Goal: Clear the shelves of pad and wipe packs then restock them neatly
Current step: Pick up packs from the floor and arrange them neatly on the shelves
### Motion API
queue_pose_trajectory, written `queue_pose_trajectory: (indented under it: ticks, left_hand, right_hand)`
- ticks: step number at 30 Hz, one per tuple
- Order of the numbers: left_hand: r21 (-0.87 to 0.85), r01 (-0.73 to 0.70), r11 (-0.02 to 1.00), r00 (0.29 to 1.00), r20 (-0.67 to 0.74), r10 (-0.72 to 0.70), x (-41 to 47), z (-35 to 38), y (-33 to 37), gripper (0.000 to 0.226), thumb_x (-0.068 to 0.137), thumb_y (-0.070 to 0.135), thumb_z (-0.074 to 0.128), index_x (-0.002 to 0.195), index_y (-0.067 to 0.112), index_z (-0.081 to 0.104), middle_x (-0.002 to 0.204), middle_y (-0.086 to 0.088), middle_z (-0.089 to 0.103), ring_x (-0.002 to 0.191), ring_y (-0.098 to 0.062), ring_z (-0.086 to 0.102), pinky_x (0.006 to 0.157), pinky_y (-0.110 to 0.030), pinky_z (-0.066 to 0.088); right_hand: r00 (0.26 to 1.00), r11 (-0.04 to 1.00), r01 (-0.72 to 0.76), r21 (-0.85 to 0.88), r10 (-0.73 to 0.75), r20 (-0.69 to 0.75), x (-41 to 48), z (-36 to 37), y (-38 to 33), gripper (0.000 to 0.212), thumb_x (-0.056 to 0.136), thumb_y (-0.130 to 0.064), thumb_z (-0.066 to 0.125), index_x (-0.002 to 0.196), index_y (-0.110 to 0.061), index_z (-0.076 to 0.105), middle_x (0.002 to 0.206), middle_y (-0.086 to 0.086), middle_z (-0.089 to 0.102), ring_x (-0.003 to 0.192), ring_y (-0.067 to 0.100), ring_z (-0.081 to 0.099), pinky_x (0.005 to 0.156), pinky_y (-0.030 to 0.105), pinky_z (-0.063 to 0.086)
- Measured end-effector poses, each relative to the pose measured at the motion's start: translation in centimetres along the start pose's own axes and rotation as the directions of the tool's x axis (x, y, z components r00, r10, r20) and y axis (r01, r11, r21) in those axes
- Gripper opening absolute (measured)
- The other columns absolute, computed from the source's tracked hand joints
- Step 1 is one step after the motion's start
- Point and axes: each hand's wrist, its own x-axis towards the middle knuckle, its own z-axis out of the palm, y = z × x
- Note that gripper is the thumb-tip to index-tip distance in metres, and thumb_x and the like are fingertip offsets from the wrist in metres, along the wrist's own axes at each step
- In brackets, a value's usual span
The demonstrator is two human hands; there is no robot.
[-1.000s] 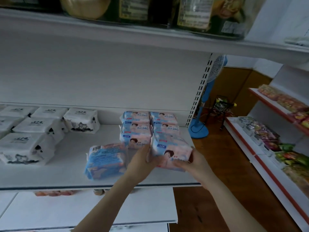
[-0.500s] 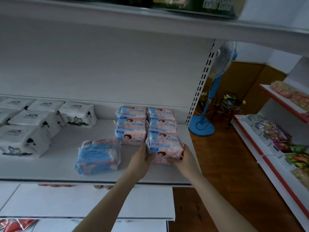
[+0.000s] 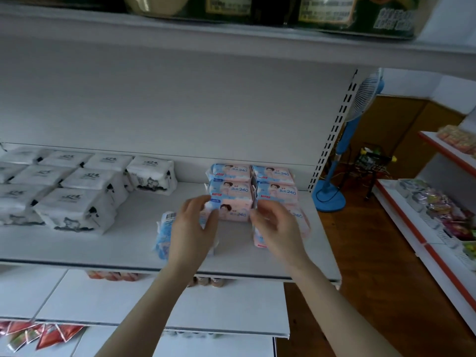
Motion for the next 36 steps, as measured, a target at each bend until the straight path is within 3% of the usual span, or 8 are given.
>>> queue_pose_trajectory:
  ticks: [5, 8, 10, 18, 25, 28, 32, 36]
  left_hand:
    - [0.161, 0.326, 0.932, 0.944, 0.004, -0.331, 1.4, -3.1, -5.1, 0.05, 0.09, 0.024, 0.059, 0.132, -0.001, 0.046, 0.134, -0.02, 0.047, 0.124, -0.034, 0.042, 0.099, -0.037, 0.034]
    - [0.12, 0.541, 0.832, 0.816, 0.163, -0.554, 2.1, -3.6, -7.1, 0.055, 0.09, 0.035, 0.058, 0.114, -0.014, 0.05, 0.112, -0.035, 0.055, 0.105, -0.043, 0.054, 0.084, -0.045, 0.044]
    - [0.029, 0.597, 0.802, 0.763, 0.289, -0.578, 1.9, -3.6, -7.4, 0.042, 0.091, 0.032, 0.059, 0.096, -0.01, 0.056, 0.088, -0.026, 0.061, 0.083, -0.036, 0.058, 0.064, -0.037, 0.043]
    - [-0.286, 0.62, 0.73, 0.772, 0.39, -0.503, 2.4, -4.3, -7.9, 0.035, 0.083, 0.025, 0.07, 0.108, 0.01, 0.048, 0.098, -0.014, 0.061, 0.073, -0.019, 0.057, 0.058, -0.026, 0.043]
    - [-0.361, 0.296, 0.884, 0.908, 0.394, -0.142, 3.0, -6.6, -6.3, 0.069, 0.065, 0.01, 0.085, 0.12, 0.019, 0.044, 0.104, 0.005, 0.06, 0.088, -0.013, 0.06, 0.063, -0.015, 0.051]
    - [-0.305, 0.142, 0.942, 0.931, 0.364, -0.022, 3.5, -7.3, -6.5, 0.08, 0.046, 0.037, 0.088, 0.117, 0.02, 0.052, 0.112, -0.002, 0.06, 0.099, -0.018, 0.06, 0.08, -0.031, 0.054]
    - [-0.2, -0.079, 0.977, 0.962, 0.241, 0.127, 3.2, -7.9, -6.3, 0.08, 0.054, 0.013, 0.09, 0.124, 0.01, 0.051, 0.112, 0.0, 0.045, 0.093, -0.008, 0.046, 0.078, -0.014, 0.04]
    - [-0.118, -0.418, 0.901, 0.896, 0.11, 0.43, 2.7, -7.9, -6.9, 0.071, 0.051, 0.033, 0.082, 0.112, 0.024, 0.049, 0.104, -0.009, 0.052, 0.083, -0.005, 0.049, 0.073, -0.011, 0.039]
  right_hand:
    - [0.961, 0.985, -0.158, -0.063, 0.168, 0.22, 0.6, 5.6, -0.3, 0.033, 0.091, -0.039, 0.054, 0.109, -0.012, 0.057, 0.101, -0.005, 0.061, 0.092, 0.006, 0.058, 0.07, 0.011, 0.041]
    - [0.918, 0.948, -0.314, -0.055, 0.318, 0.239, 0.5, 7.4, 0.0, 0.036, 0.091, -0.048, 0.05, 0.115, -0.021, 0.053, 0.096, -0.013, 0.057, 0.086, 0.001, 0.054, 0.071, 0.016, 0.04]
    - [0.876, 0.908, -0.416, 0.044, 0.388, 0.286, 0.2, 8.2, -0.1, 0.032, 0.092, -0.045, 0.05, 0.109, -0.019, 0.058, 0.09, -0.013, 0.06, 0.077, -0.002, 0.053, 0.064, 0.015, 0.04]
    - [0.897, 0.891, -0.405, 0.206, 0.344, 0.278, -1.0, 8.5, -0.9, 0.008, 0.094, -0.021, 0.054, 0.098, -0.024, 0.06, 0.099, -0.009, 0.066, 0.089, 0.005, 0.061, 0.074, 0.018, 0.05]
    - [0.897, 0.64, -0.425, 0.64, 0.394, 0.201, 0.1, 7.3, -3.0, 0.02, 0.092, -0.028, 0.052, 0.101, -0.012, 0.06, 0.087, 0.006, 0.068, 0.088, 0.021, 0.062, 0.074, 0.031, 0.05]
    - [0.894, 0.576, -0.414, 0.705, 0.401, 0.197, 0.3, 7.2, -4.0, 0.023, 0.097, -0.027, 0.045, 0.097, -0.013, 0.063, 0.085, 0.008, 0.066, 0.084, 0.022, 0.062, 0.076, 0.034, 0.048]
    - [0.885, 0.548, -0.424, 0.721, 0.418, 0.203, 0.7, 8.0, -4.3, 0.038, 0.091, -0.037, 0.049, 0.124, -0.019, 0.054, 0.11, 0.011, 0.067, 0.105, 0.027, 0.062, 0.091, 0.043, 0.048]
    - [0.725, 0.539, -0.687, 0.487, 0.55, 0.414, 0.7, 8.0, -4.7, 0.048, 0.083, -0.063, 0.045, 0.104, -0.024, 0.063, 0.106, 0.011, 0.067, 0.109, 0.036, 0.056, 0.094, 0.053, 0.041]
